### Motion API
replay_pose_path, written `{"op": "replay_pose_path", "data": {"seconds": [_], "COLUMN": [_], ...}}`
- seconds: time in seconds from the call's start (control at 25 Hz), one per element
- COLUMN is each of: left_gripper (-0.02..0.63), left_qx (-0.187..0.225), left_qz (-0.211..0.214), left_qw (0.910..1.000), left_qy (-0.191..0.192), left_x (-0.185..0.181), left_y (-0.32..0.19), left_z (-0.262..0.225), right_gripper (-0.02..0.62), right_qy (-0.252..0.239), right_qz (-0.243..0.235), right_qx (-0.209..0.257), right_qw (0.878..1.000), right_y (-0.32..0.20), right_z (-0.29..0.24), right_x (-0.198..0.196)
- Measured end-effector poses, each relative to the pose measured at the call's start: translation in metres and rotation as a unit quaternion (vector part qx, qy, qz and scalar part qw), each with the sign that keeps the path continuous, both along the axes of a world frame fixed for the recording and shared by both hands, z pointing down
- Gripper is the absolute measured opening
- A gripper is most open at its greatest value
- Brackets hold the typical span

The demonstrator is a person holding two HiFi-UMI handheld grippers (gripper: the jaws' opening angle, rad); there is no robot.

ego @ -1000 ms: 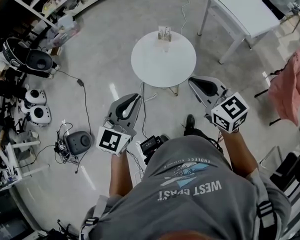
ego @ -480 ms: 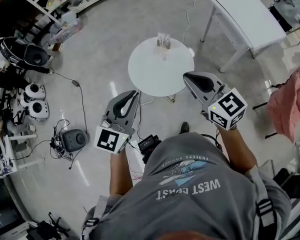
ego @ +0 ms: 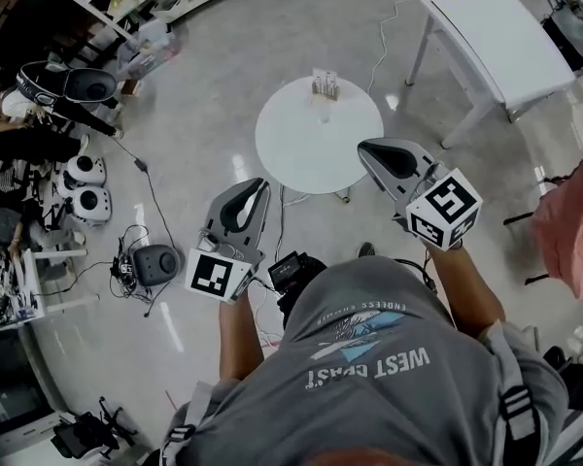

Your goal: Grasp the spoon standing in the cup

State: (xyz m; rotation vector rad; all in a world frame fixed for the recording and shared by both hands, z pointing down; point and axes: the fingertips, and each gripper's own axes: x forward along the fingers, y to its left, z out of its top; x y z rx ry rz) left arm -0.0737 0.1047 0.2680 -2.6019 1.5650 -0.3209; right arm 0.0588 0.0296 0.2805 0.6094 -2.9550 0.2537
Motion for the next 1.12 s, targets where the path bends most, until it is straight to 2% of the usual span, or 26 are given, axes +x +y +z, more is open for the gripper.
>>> {"op": "replay_pose_path", "data": {"seconds": [0.32, 0.52, 0.68, 0.8, 1.12], "left_gripper": [0.032, 0.032, 0.032, 0.032, 0.032], "left_qx": [-0.025, -0.026, -0.004, 0.004, -0.019], "left_qz": [0.02, 0.064, 0.097, 0.106, 0.126], "left_qw": [0.9995, 0.9976, 0.995, 0.994, 0.9916], "left_qy": [0.002, 0.001, 0.023, 0.025, 0.022], "left_x": [-0.004, -0.007, 0.005, -0.01, -0.024], "left_y": [-0.014, -0.05, -0.08, -0.096, -0.118], "left_z": [0.008, 0.026, 0.016, 0.013, 0.026], "right_gripper": [0.002, 0.002, 0.002, 0.002, 0.002], "right_qy": [-0.001, 0.011, 0.014, 0.013, 0.021], "right_qz": [0.02, 0.059, 0.088, 0.097, 0.115], "right_qx": [-0.027, -0.024, -0.022, -0.018, -0.031], "right_qw": [0.999, 0.998, 0.996, 0.995, 0.993], "right_y": [-0.009, -0.031, -0.044, -0.05, -0.066], "right_z": [0.018, 0.031, 0.036, 0.033, 0.039], "right_x": [-0.002, -0.001, 0.002, -0.011, -0.024]}}
